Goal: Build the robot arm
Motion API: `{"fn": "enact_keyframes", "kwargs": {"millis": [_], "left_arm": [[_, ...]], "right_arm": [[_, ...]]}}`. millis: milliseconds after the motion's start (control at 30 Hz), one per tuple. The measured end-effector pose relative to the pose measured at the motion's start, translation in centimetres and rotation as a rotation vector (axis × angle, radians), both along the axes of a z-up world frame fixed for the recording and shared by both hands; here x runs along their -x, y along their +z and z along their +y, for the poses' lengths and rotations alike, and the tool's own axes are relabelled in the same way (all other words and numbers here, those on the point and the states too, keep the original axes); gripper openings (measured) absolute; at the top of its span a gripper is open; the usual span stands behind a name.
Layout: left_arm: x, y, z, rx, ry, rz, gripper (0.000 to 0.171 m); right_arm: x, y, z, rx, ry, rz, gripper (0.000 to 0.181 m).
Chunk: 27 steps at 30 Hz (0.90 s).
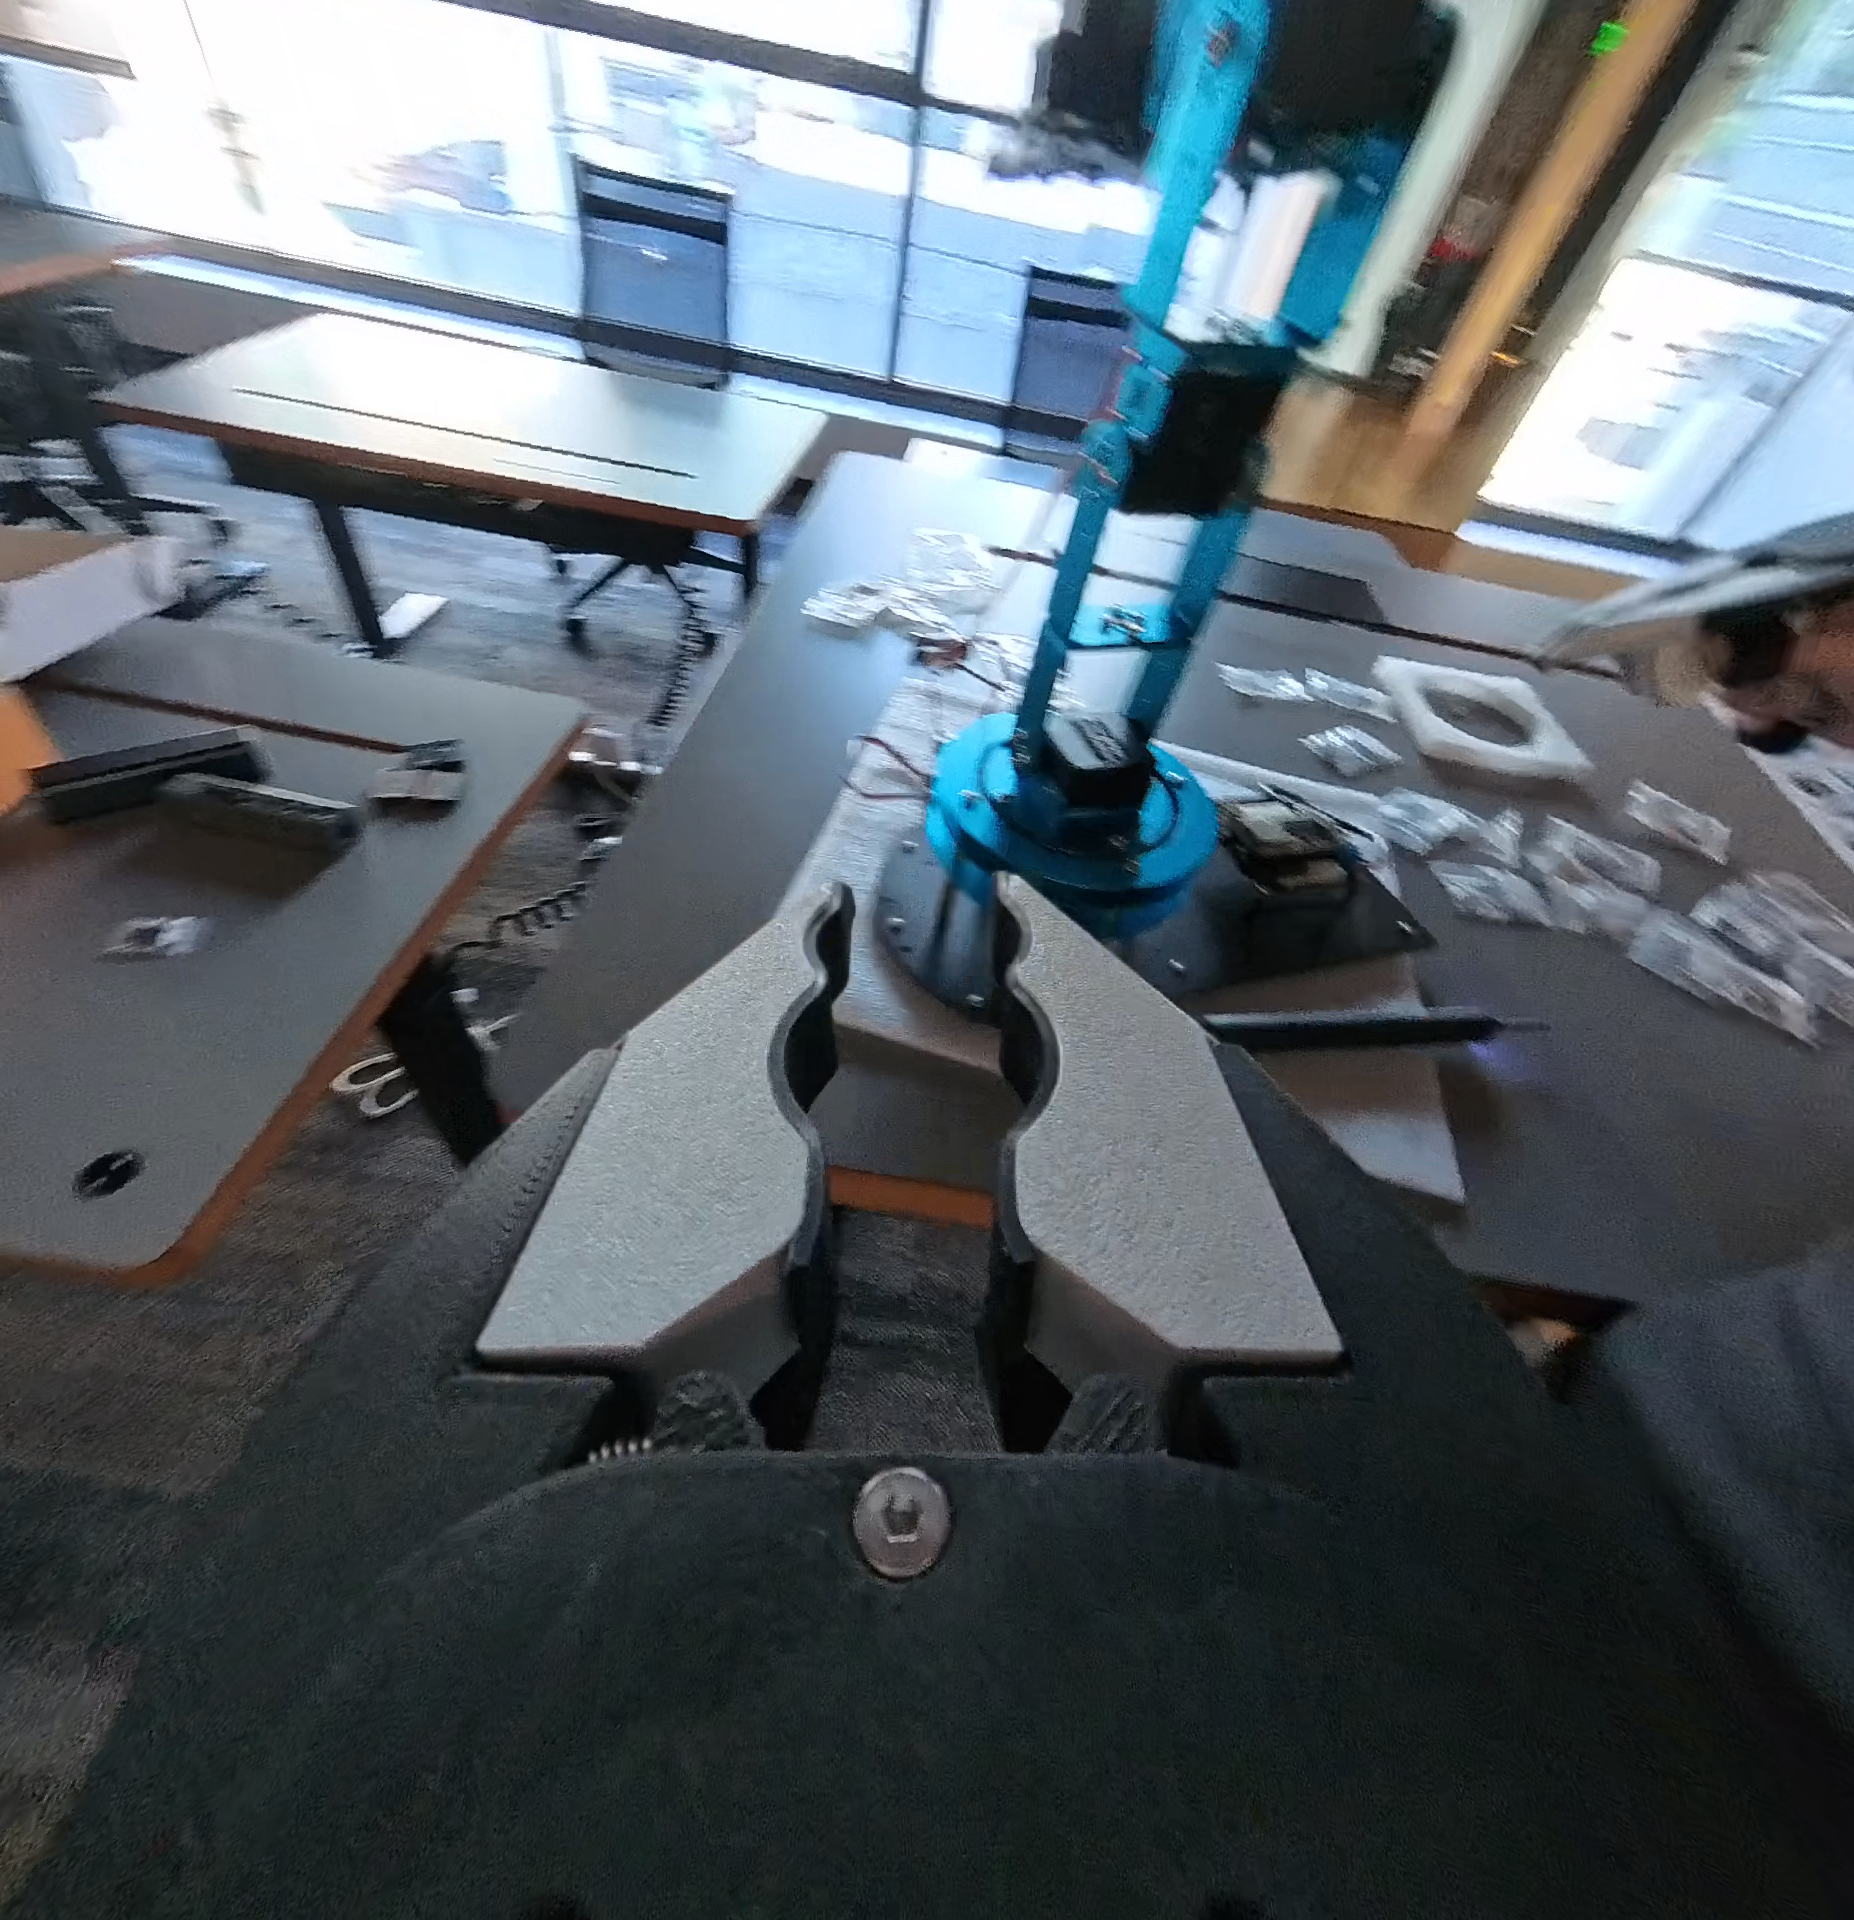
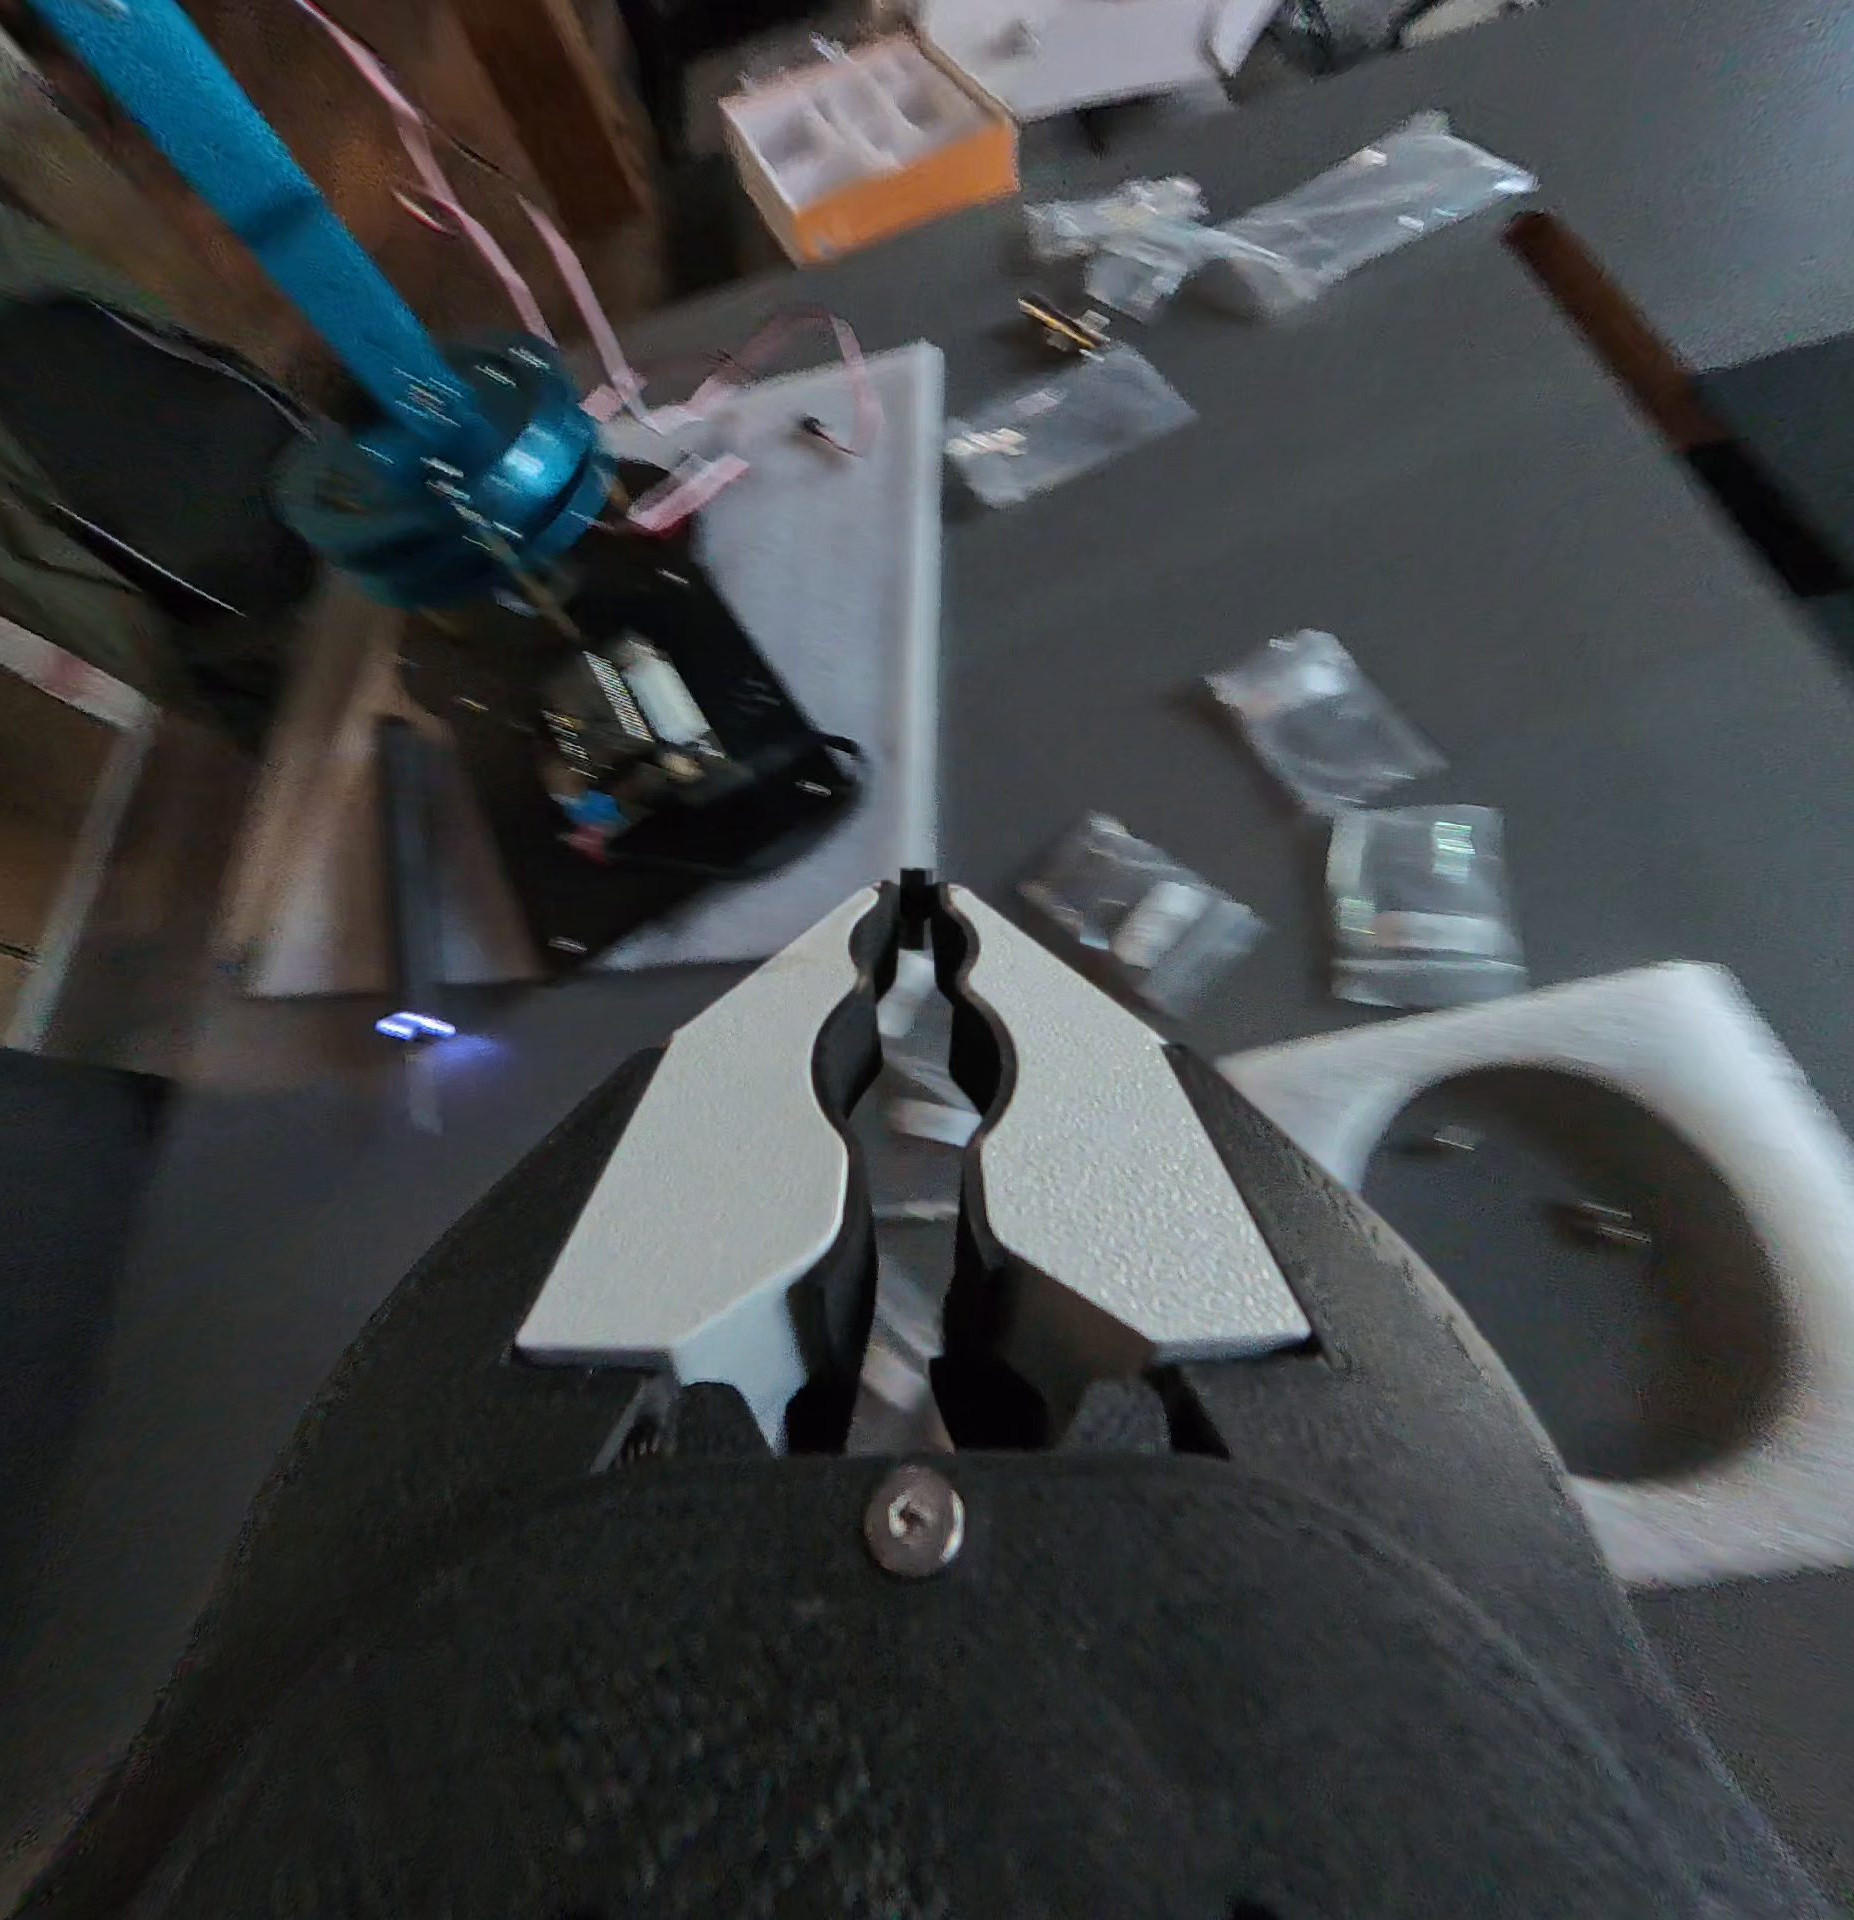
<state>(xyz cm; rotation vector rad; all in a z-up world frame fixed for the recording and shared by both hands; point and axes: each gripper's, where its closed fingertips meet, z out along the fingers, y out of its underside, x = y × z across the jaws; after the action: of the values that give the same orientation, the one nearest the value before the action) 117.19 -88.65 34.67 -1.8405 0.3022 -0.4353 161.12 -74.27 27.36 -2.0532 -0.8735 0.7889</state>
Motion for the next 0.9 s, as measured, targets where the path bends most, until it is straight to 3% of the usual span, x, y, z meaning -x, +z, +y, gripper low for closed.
{"fn": "enact_keyframes", "kwargs": {"millis": [133,267,400,567,767,900], "left_arm": [[-4.5,-2.0,-0.1,0.02,-0.236,0.012,0.022],[-7.0,-4.1,0.1,0.063,-0.413,-0.002,0.023],[-6.7,-4.4,0.9,0.068,-0.544,-0.061,0.021],[-5.2,-5.0,0.5,0.095,-0.777,-0.124,0.016],[-2.4,-6.4,0.6,0.152,-1.046,-0.085,0.019],[-2.7,-6.0,1.4,0.146,-1.178,-0.057,0.019]], "right_arm": [[6.5,1.8,-5.7,0.099,0.075,0.308,0.004],[9.2,0.3,-9.0,0.152,0.033,0.356,0.004],[10.8,0.1,-11.4,0.177,-0.052,0.422,0.004],[14.8,-0.1,-12.9,0.13,-0.183,0.442,0.004],[25.4,1.7,-13.9,0.014,-0.291,0.566,0.004],[30.7,3.6,-13.2,-0.06,-0.317,0.598,0.004]]}}
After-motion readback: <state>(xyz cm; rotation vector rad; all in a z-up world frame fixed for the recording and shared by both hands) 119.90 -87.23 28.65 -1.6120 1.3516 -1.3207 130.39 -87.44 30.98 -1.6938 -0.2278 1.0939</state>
